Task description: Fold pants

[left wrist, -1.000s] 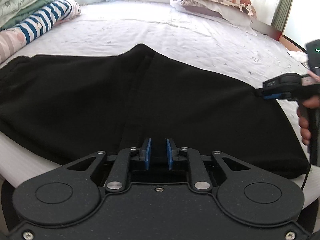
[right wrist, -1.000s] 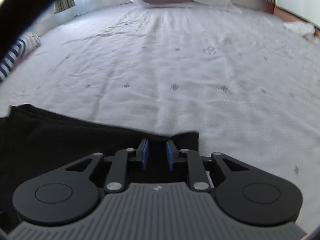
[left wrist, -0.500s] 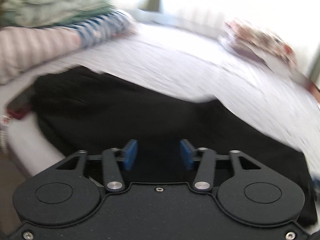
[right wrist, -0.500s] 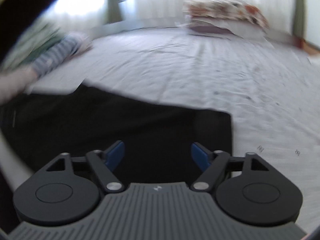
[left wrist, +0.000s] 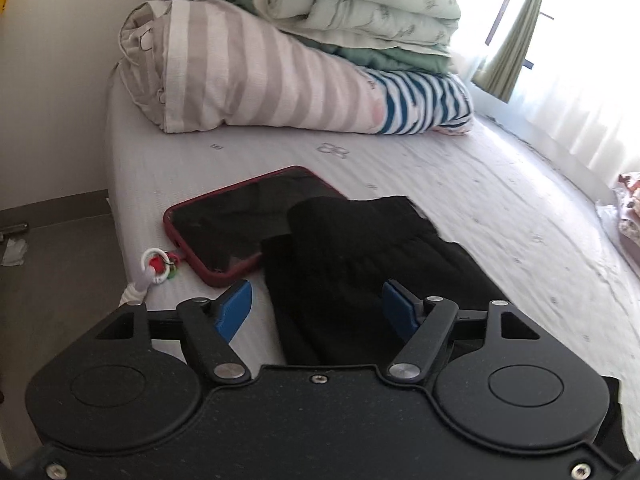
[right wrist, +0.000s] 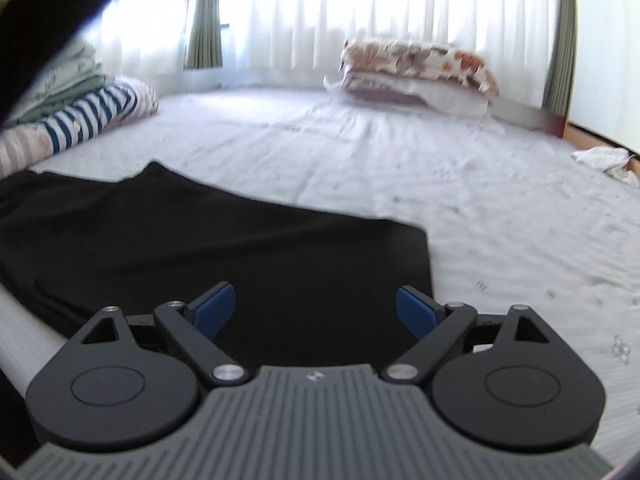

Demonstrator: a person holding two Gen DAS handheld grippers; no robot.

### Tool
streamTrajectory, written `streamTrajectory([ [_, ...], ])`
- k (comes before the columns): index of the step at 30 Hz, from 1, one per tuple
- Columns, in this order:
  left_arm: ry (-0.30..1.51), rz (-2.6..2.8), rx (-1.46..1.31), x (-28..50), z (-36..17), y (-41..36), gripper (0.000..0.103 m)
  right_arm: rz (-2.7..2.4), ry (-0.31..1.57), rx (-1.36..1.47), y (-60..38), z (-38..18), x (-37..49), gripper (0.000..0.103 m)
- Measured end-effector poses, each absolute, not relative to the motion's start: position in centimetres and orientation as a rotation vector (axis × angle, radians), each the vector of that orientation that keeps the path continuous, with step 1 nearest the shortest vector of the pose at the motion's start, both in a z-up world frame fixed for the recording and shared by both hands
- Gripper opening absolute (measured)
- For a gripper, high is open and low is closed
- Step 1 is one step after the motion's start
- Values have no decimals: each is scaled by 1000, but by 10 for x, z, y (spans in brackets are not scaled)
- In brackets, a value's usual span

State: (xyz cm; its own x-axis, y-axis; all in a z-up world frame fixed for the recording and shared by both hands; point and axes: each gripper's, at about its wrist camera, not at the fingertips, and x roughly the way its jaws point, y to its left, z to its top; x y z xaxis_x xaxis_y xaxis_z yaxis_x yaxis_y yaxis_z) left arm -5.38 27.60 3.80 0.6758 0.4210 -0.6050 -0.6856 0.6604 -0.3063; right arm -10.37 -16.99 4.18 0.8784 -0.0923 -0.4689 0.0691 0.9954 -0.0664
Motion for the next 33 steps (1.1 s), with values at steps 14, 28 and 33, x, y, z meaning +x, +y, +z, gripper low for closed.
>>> streamTrajectory([
  [14, 523, 618, -663, -27, 11, 303, 67, -123, 461, -30, -167, 45, -111, 95],
  [28, 370, 506, -337, -20, 68, 225, 14, -153, 407, 50, -178, 49, -121, 95],
  [33, 324, 329, -199, -17, 91, 144, 13, -182, 391, 88, -189, 52, -129, 95],
])
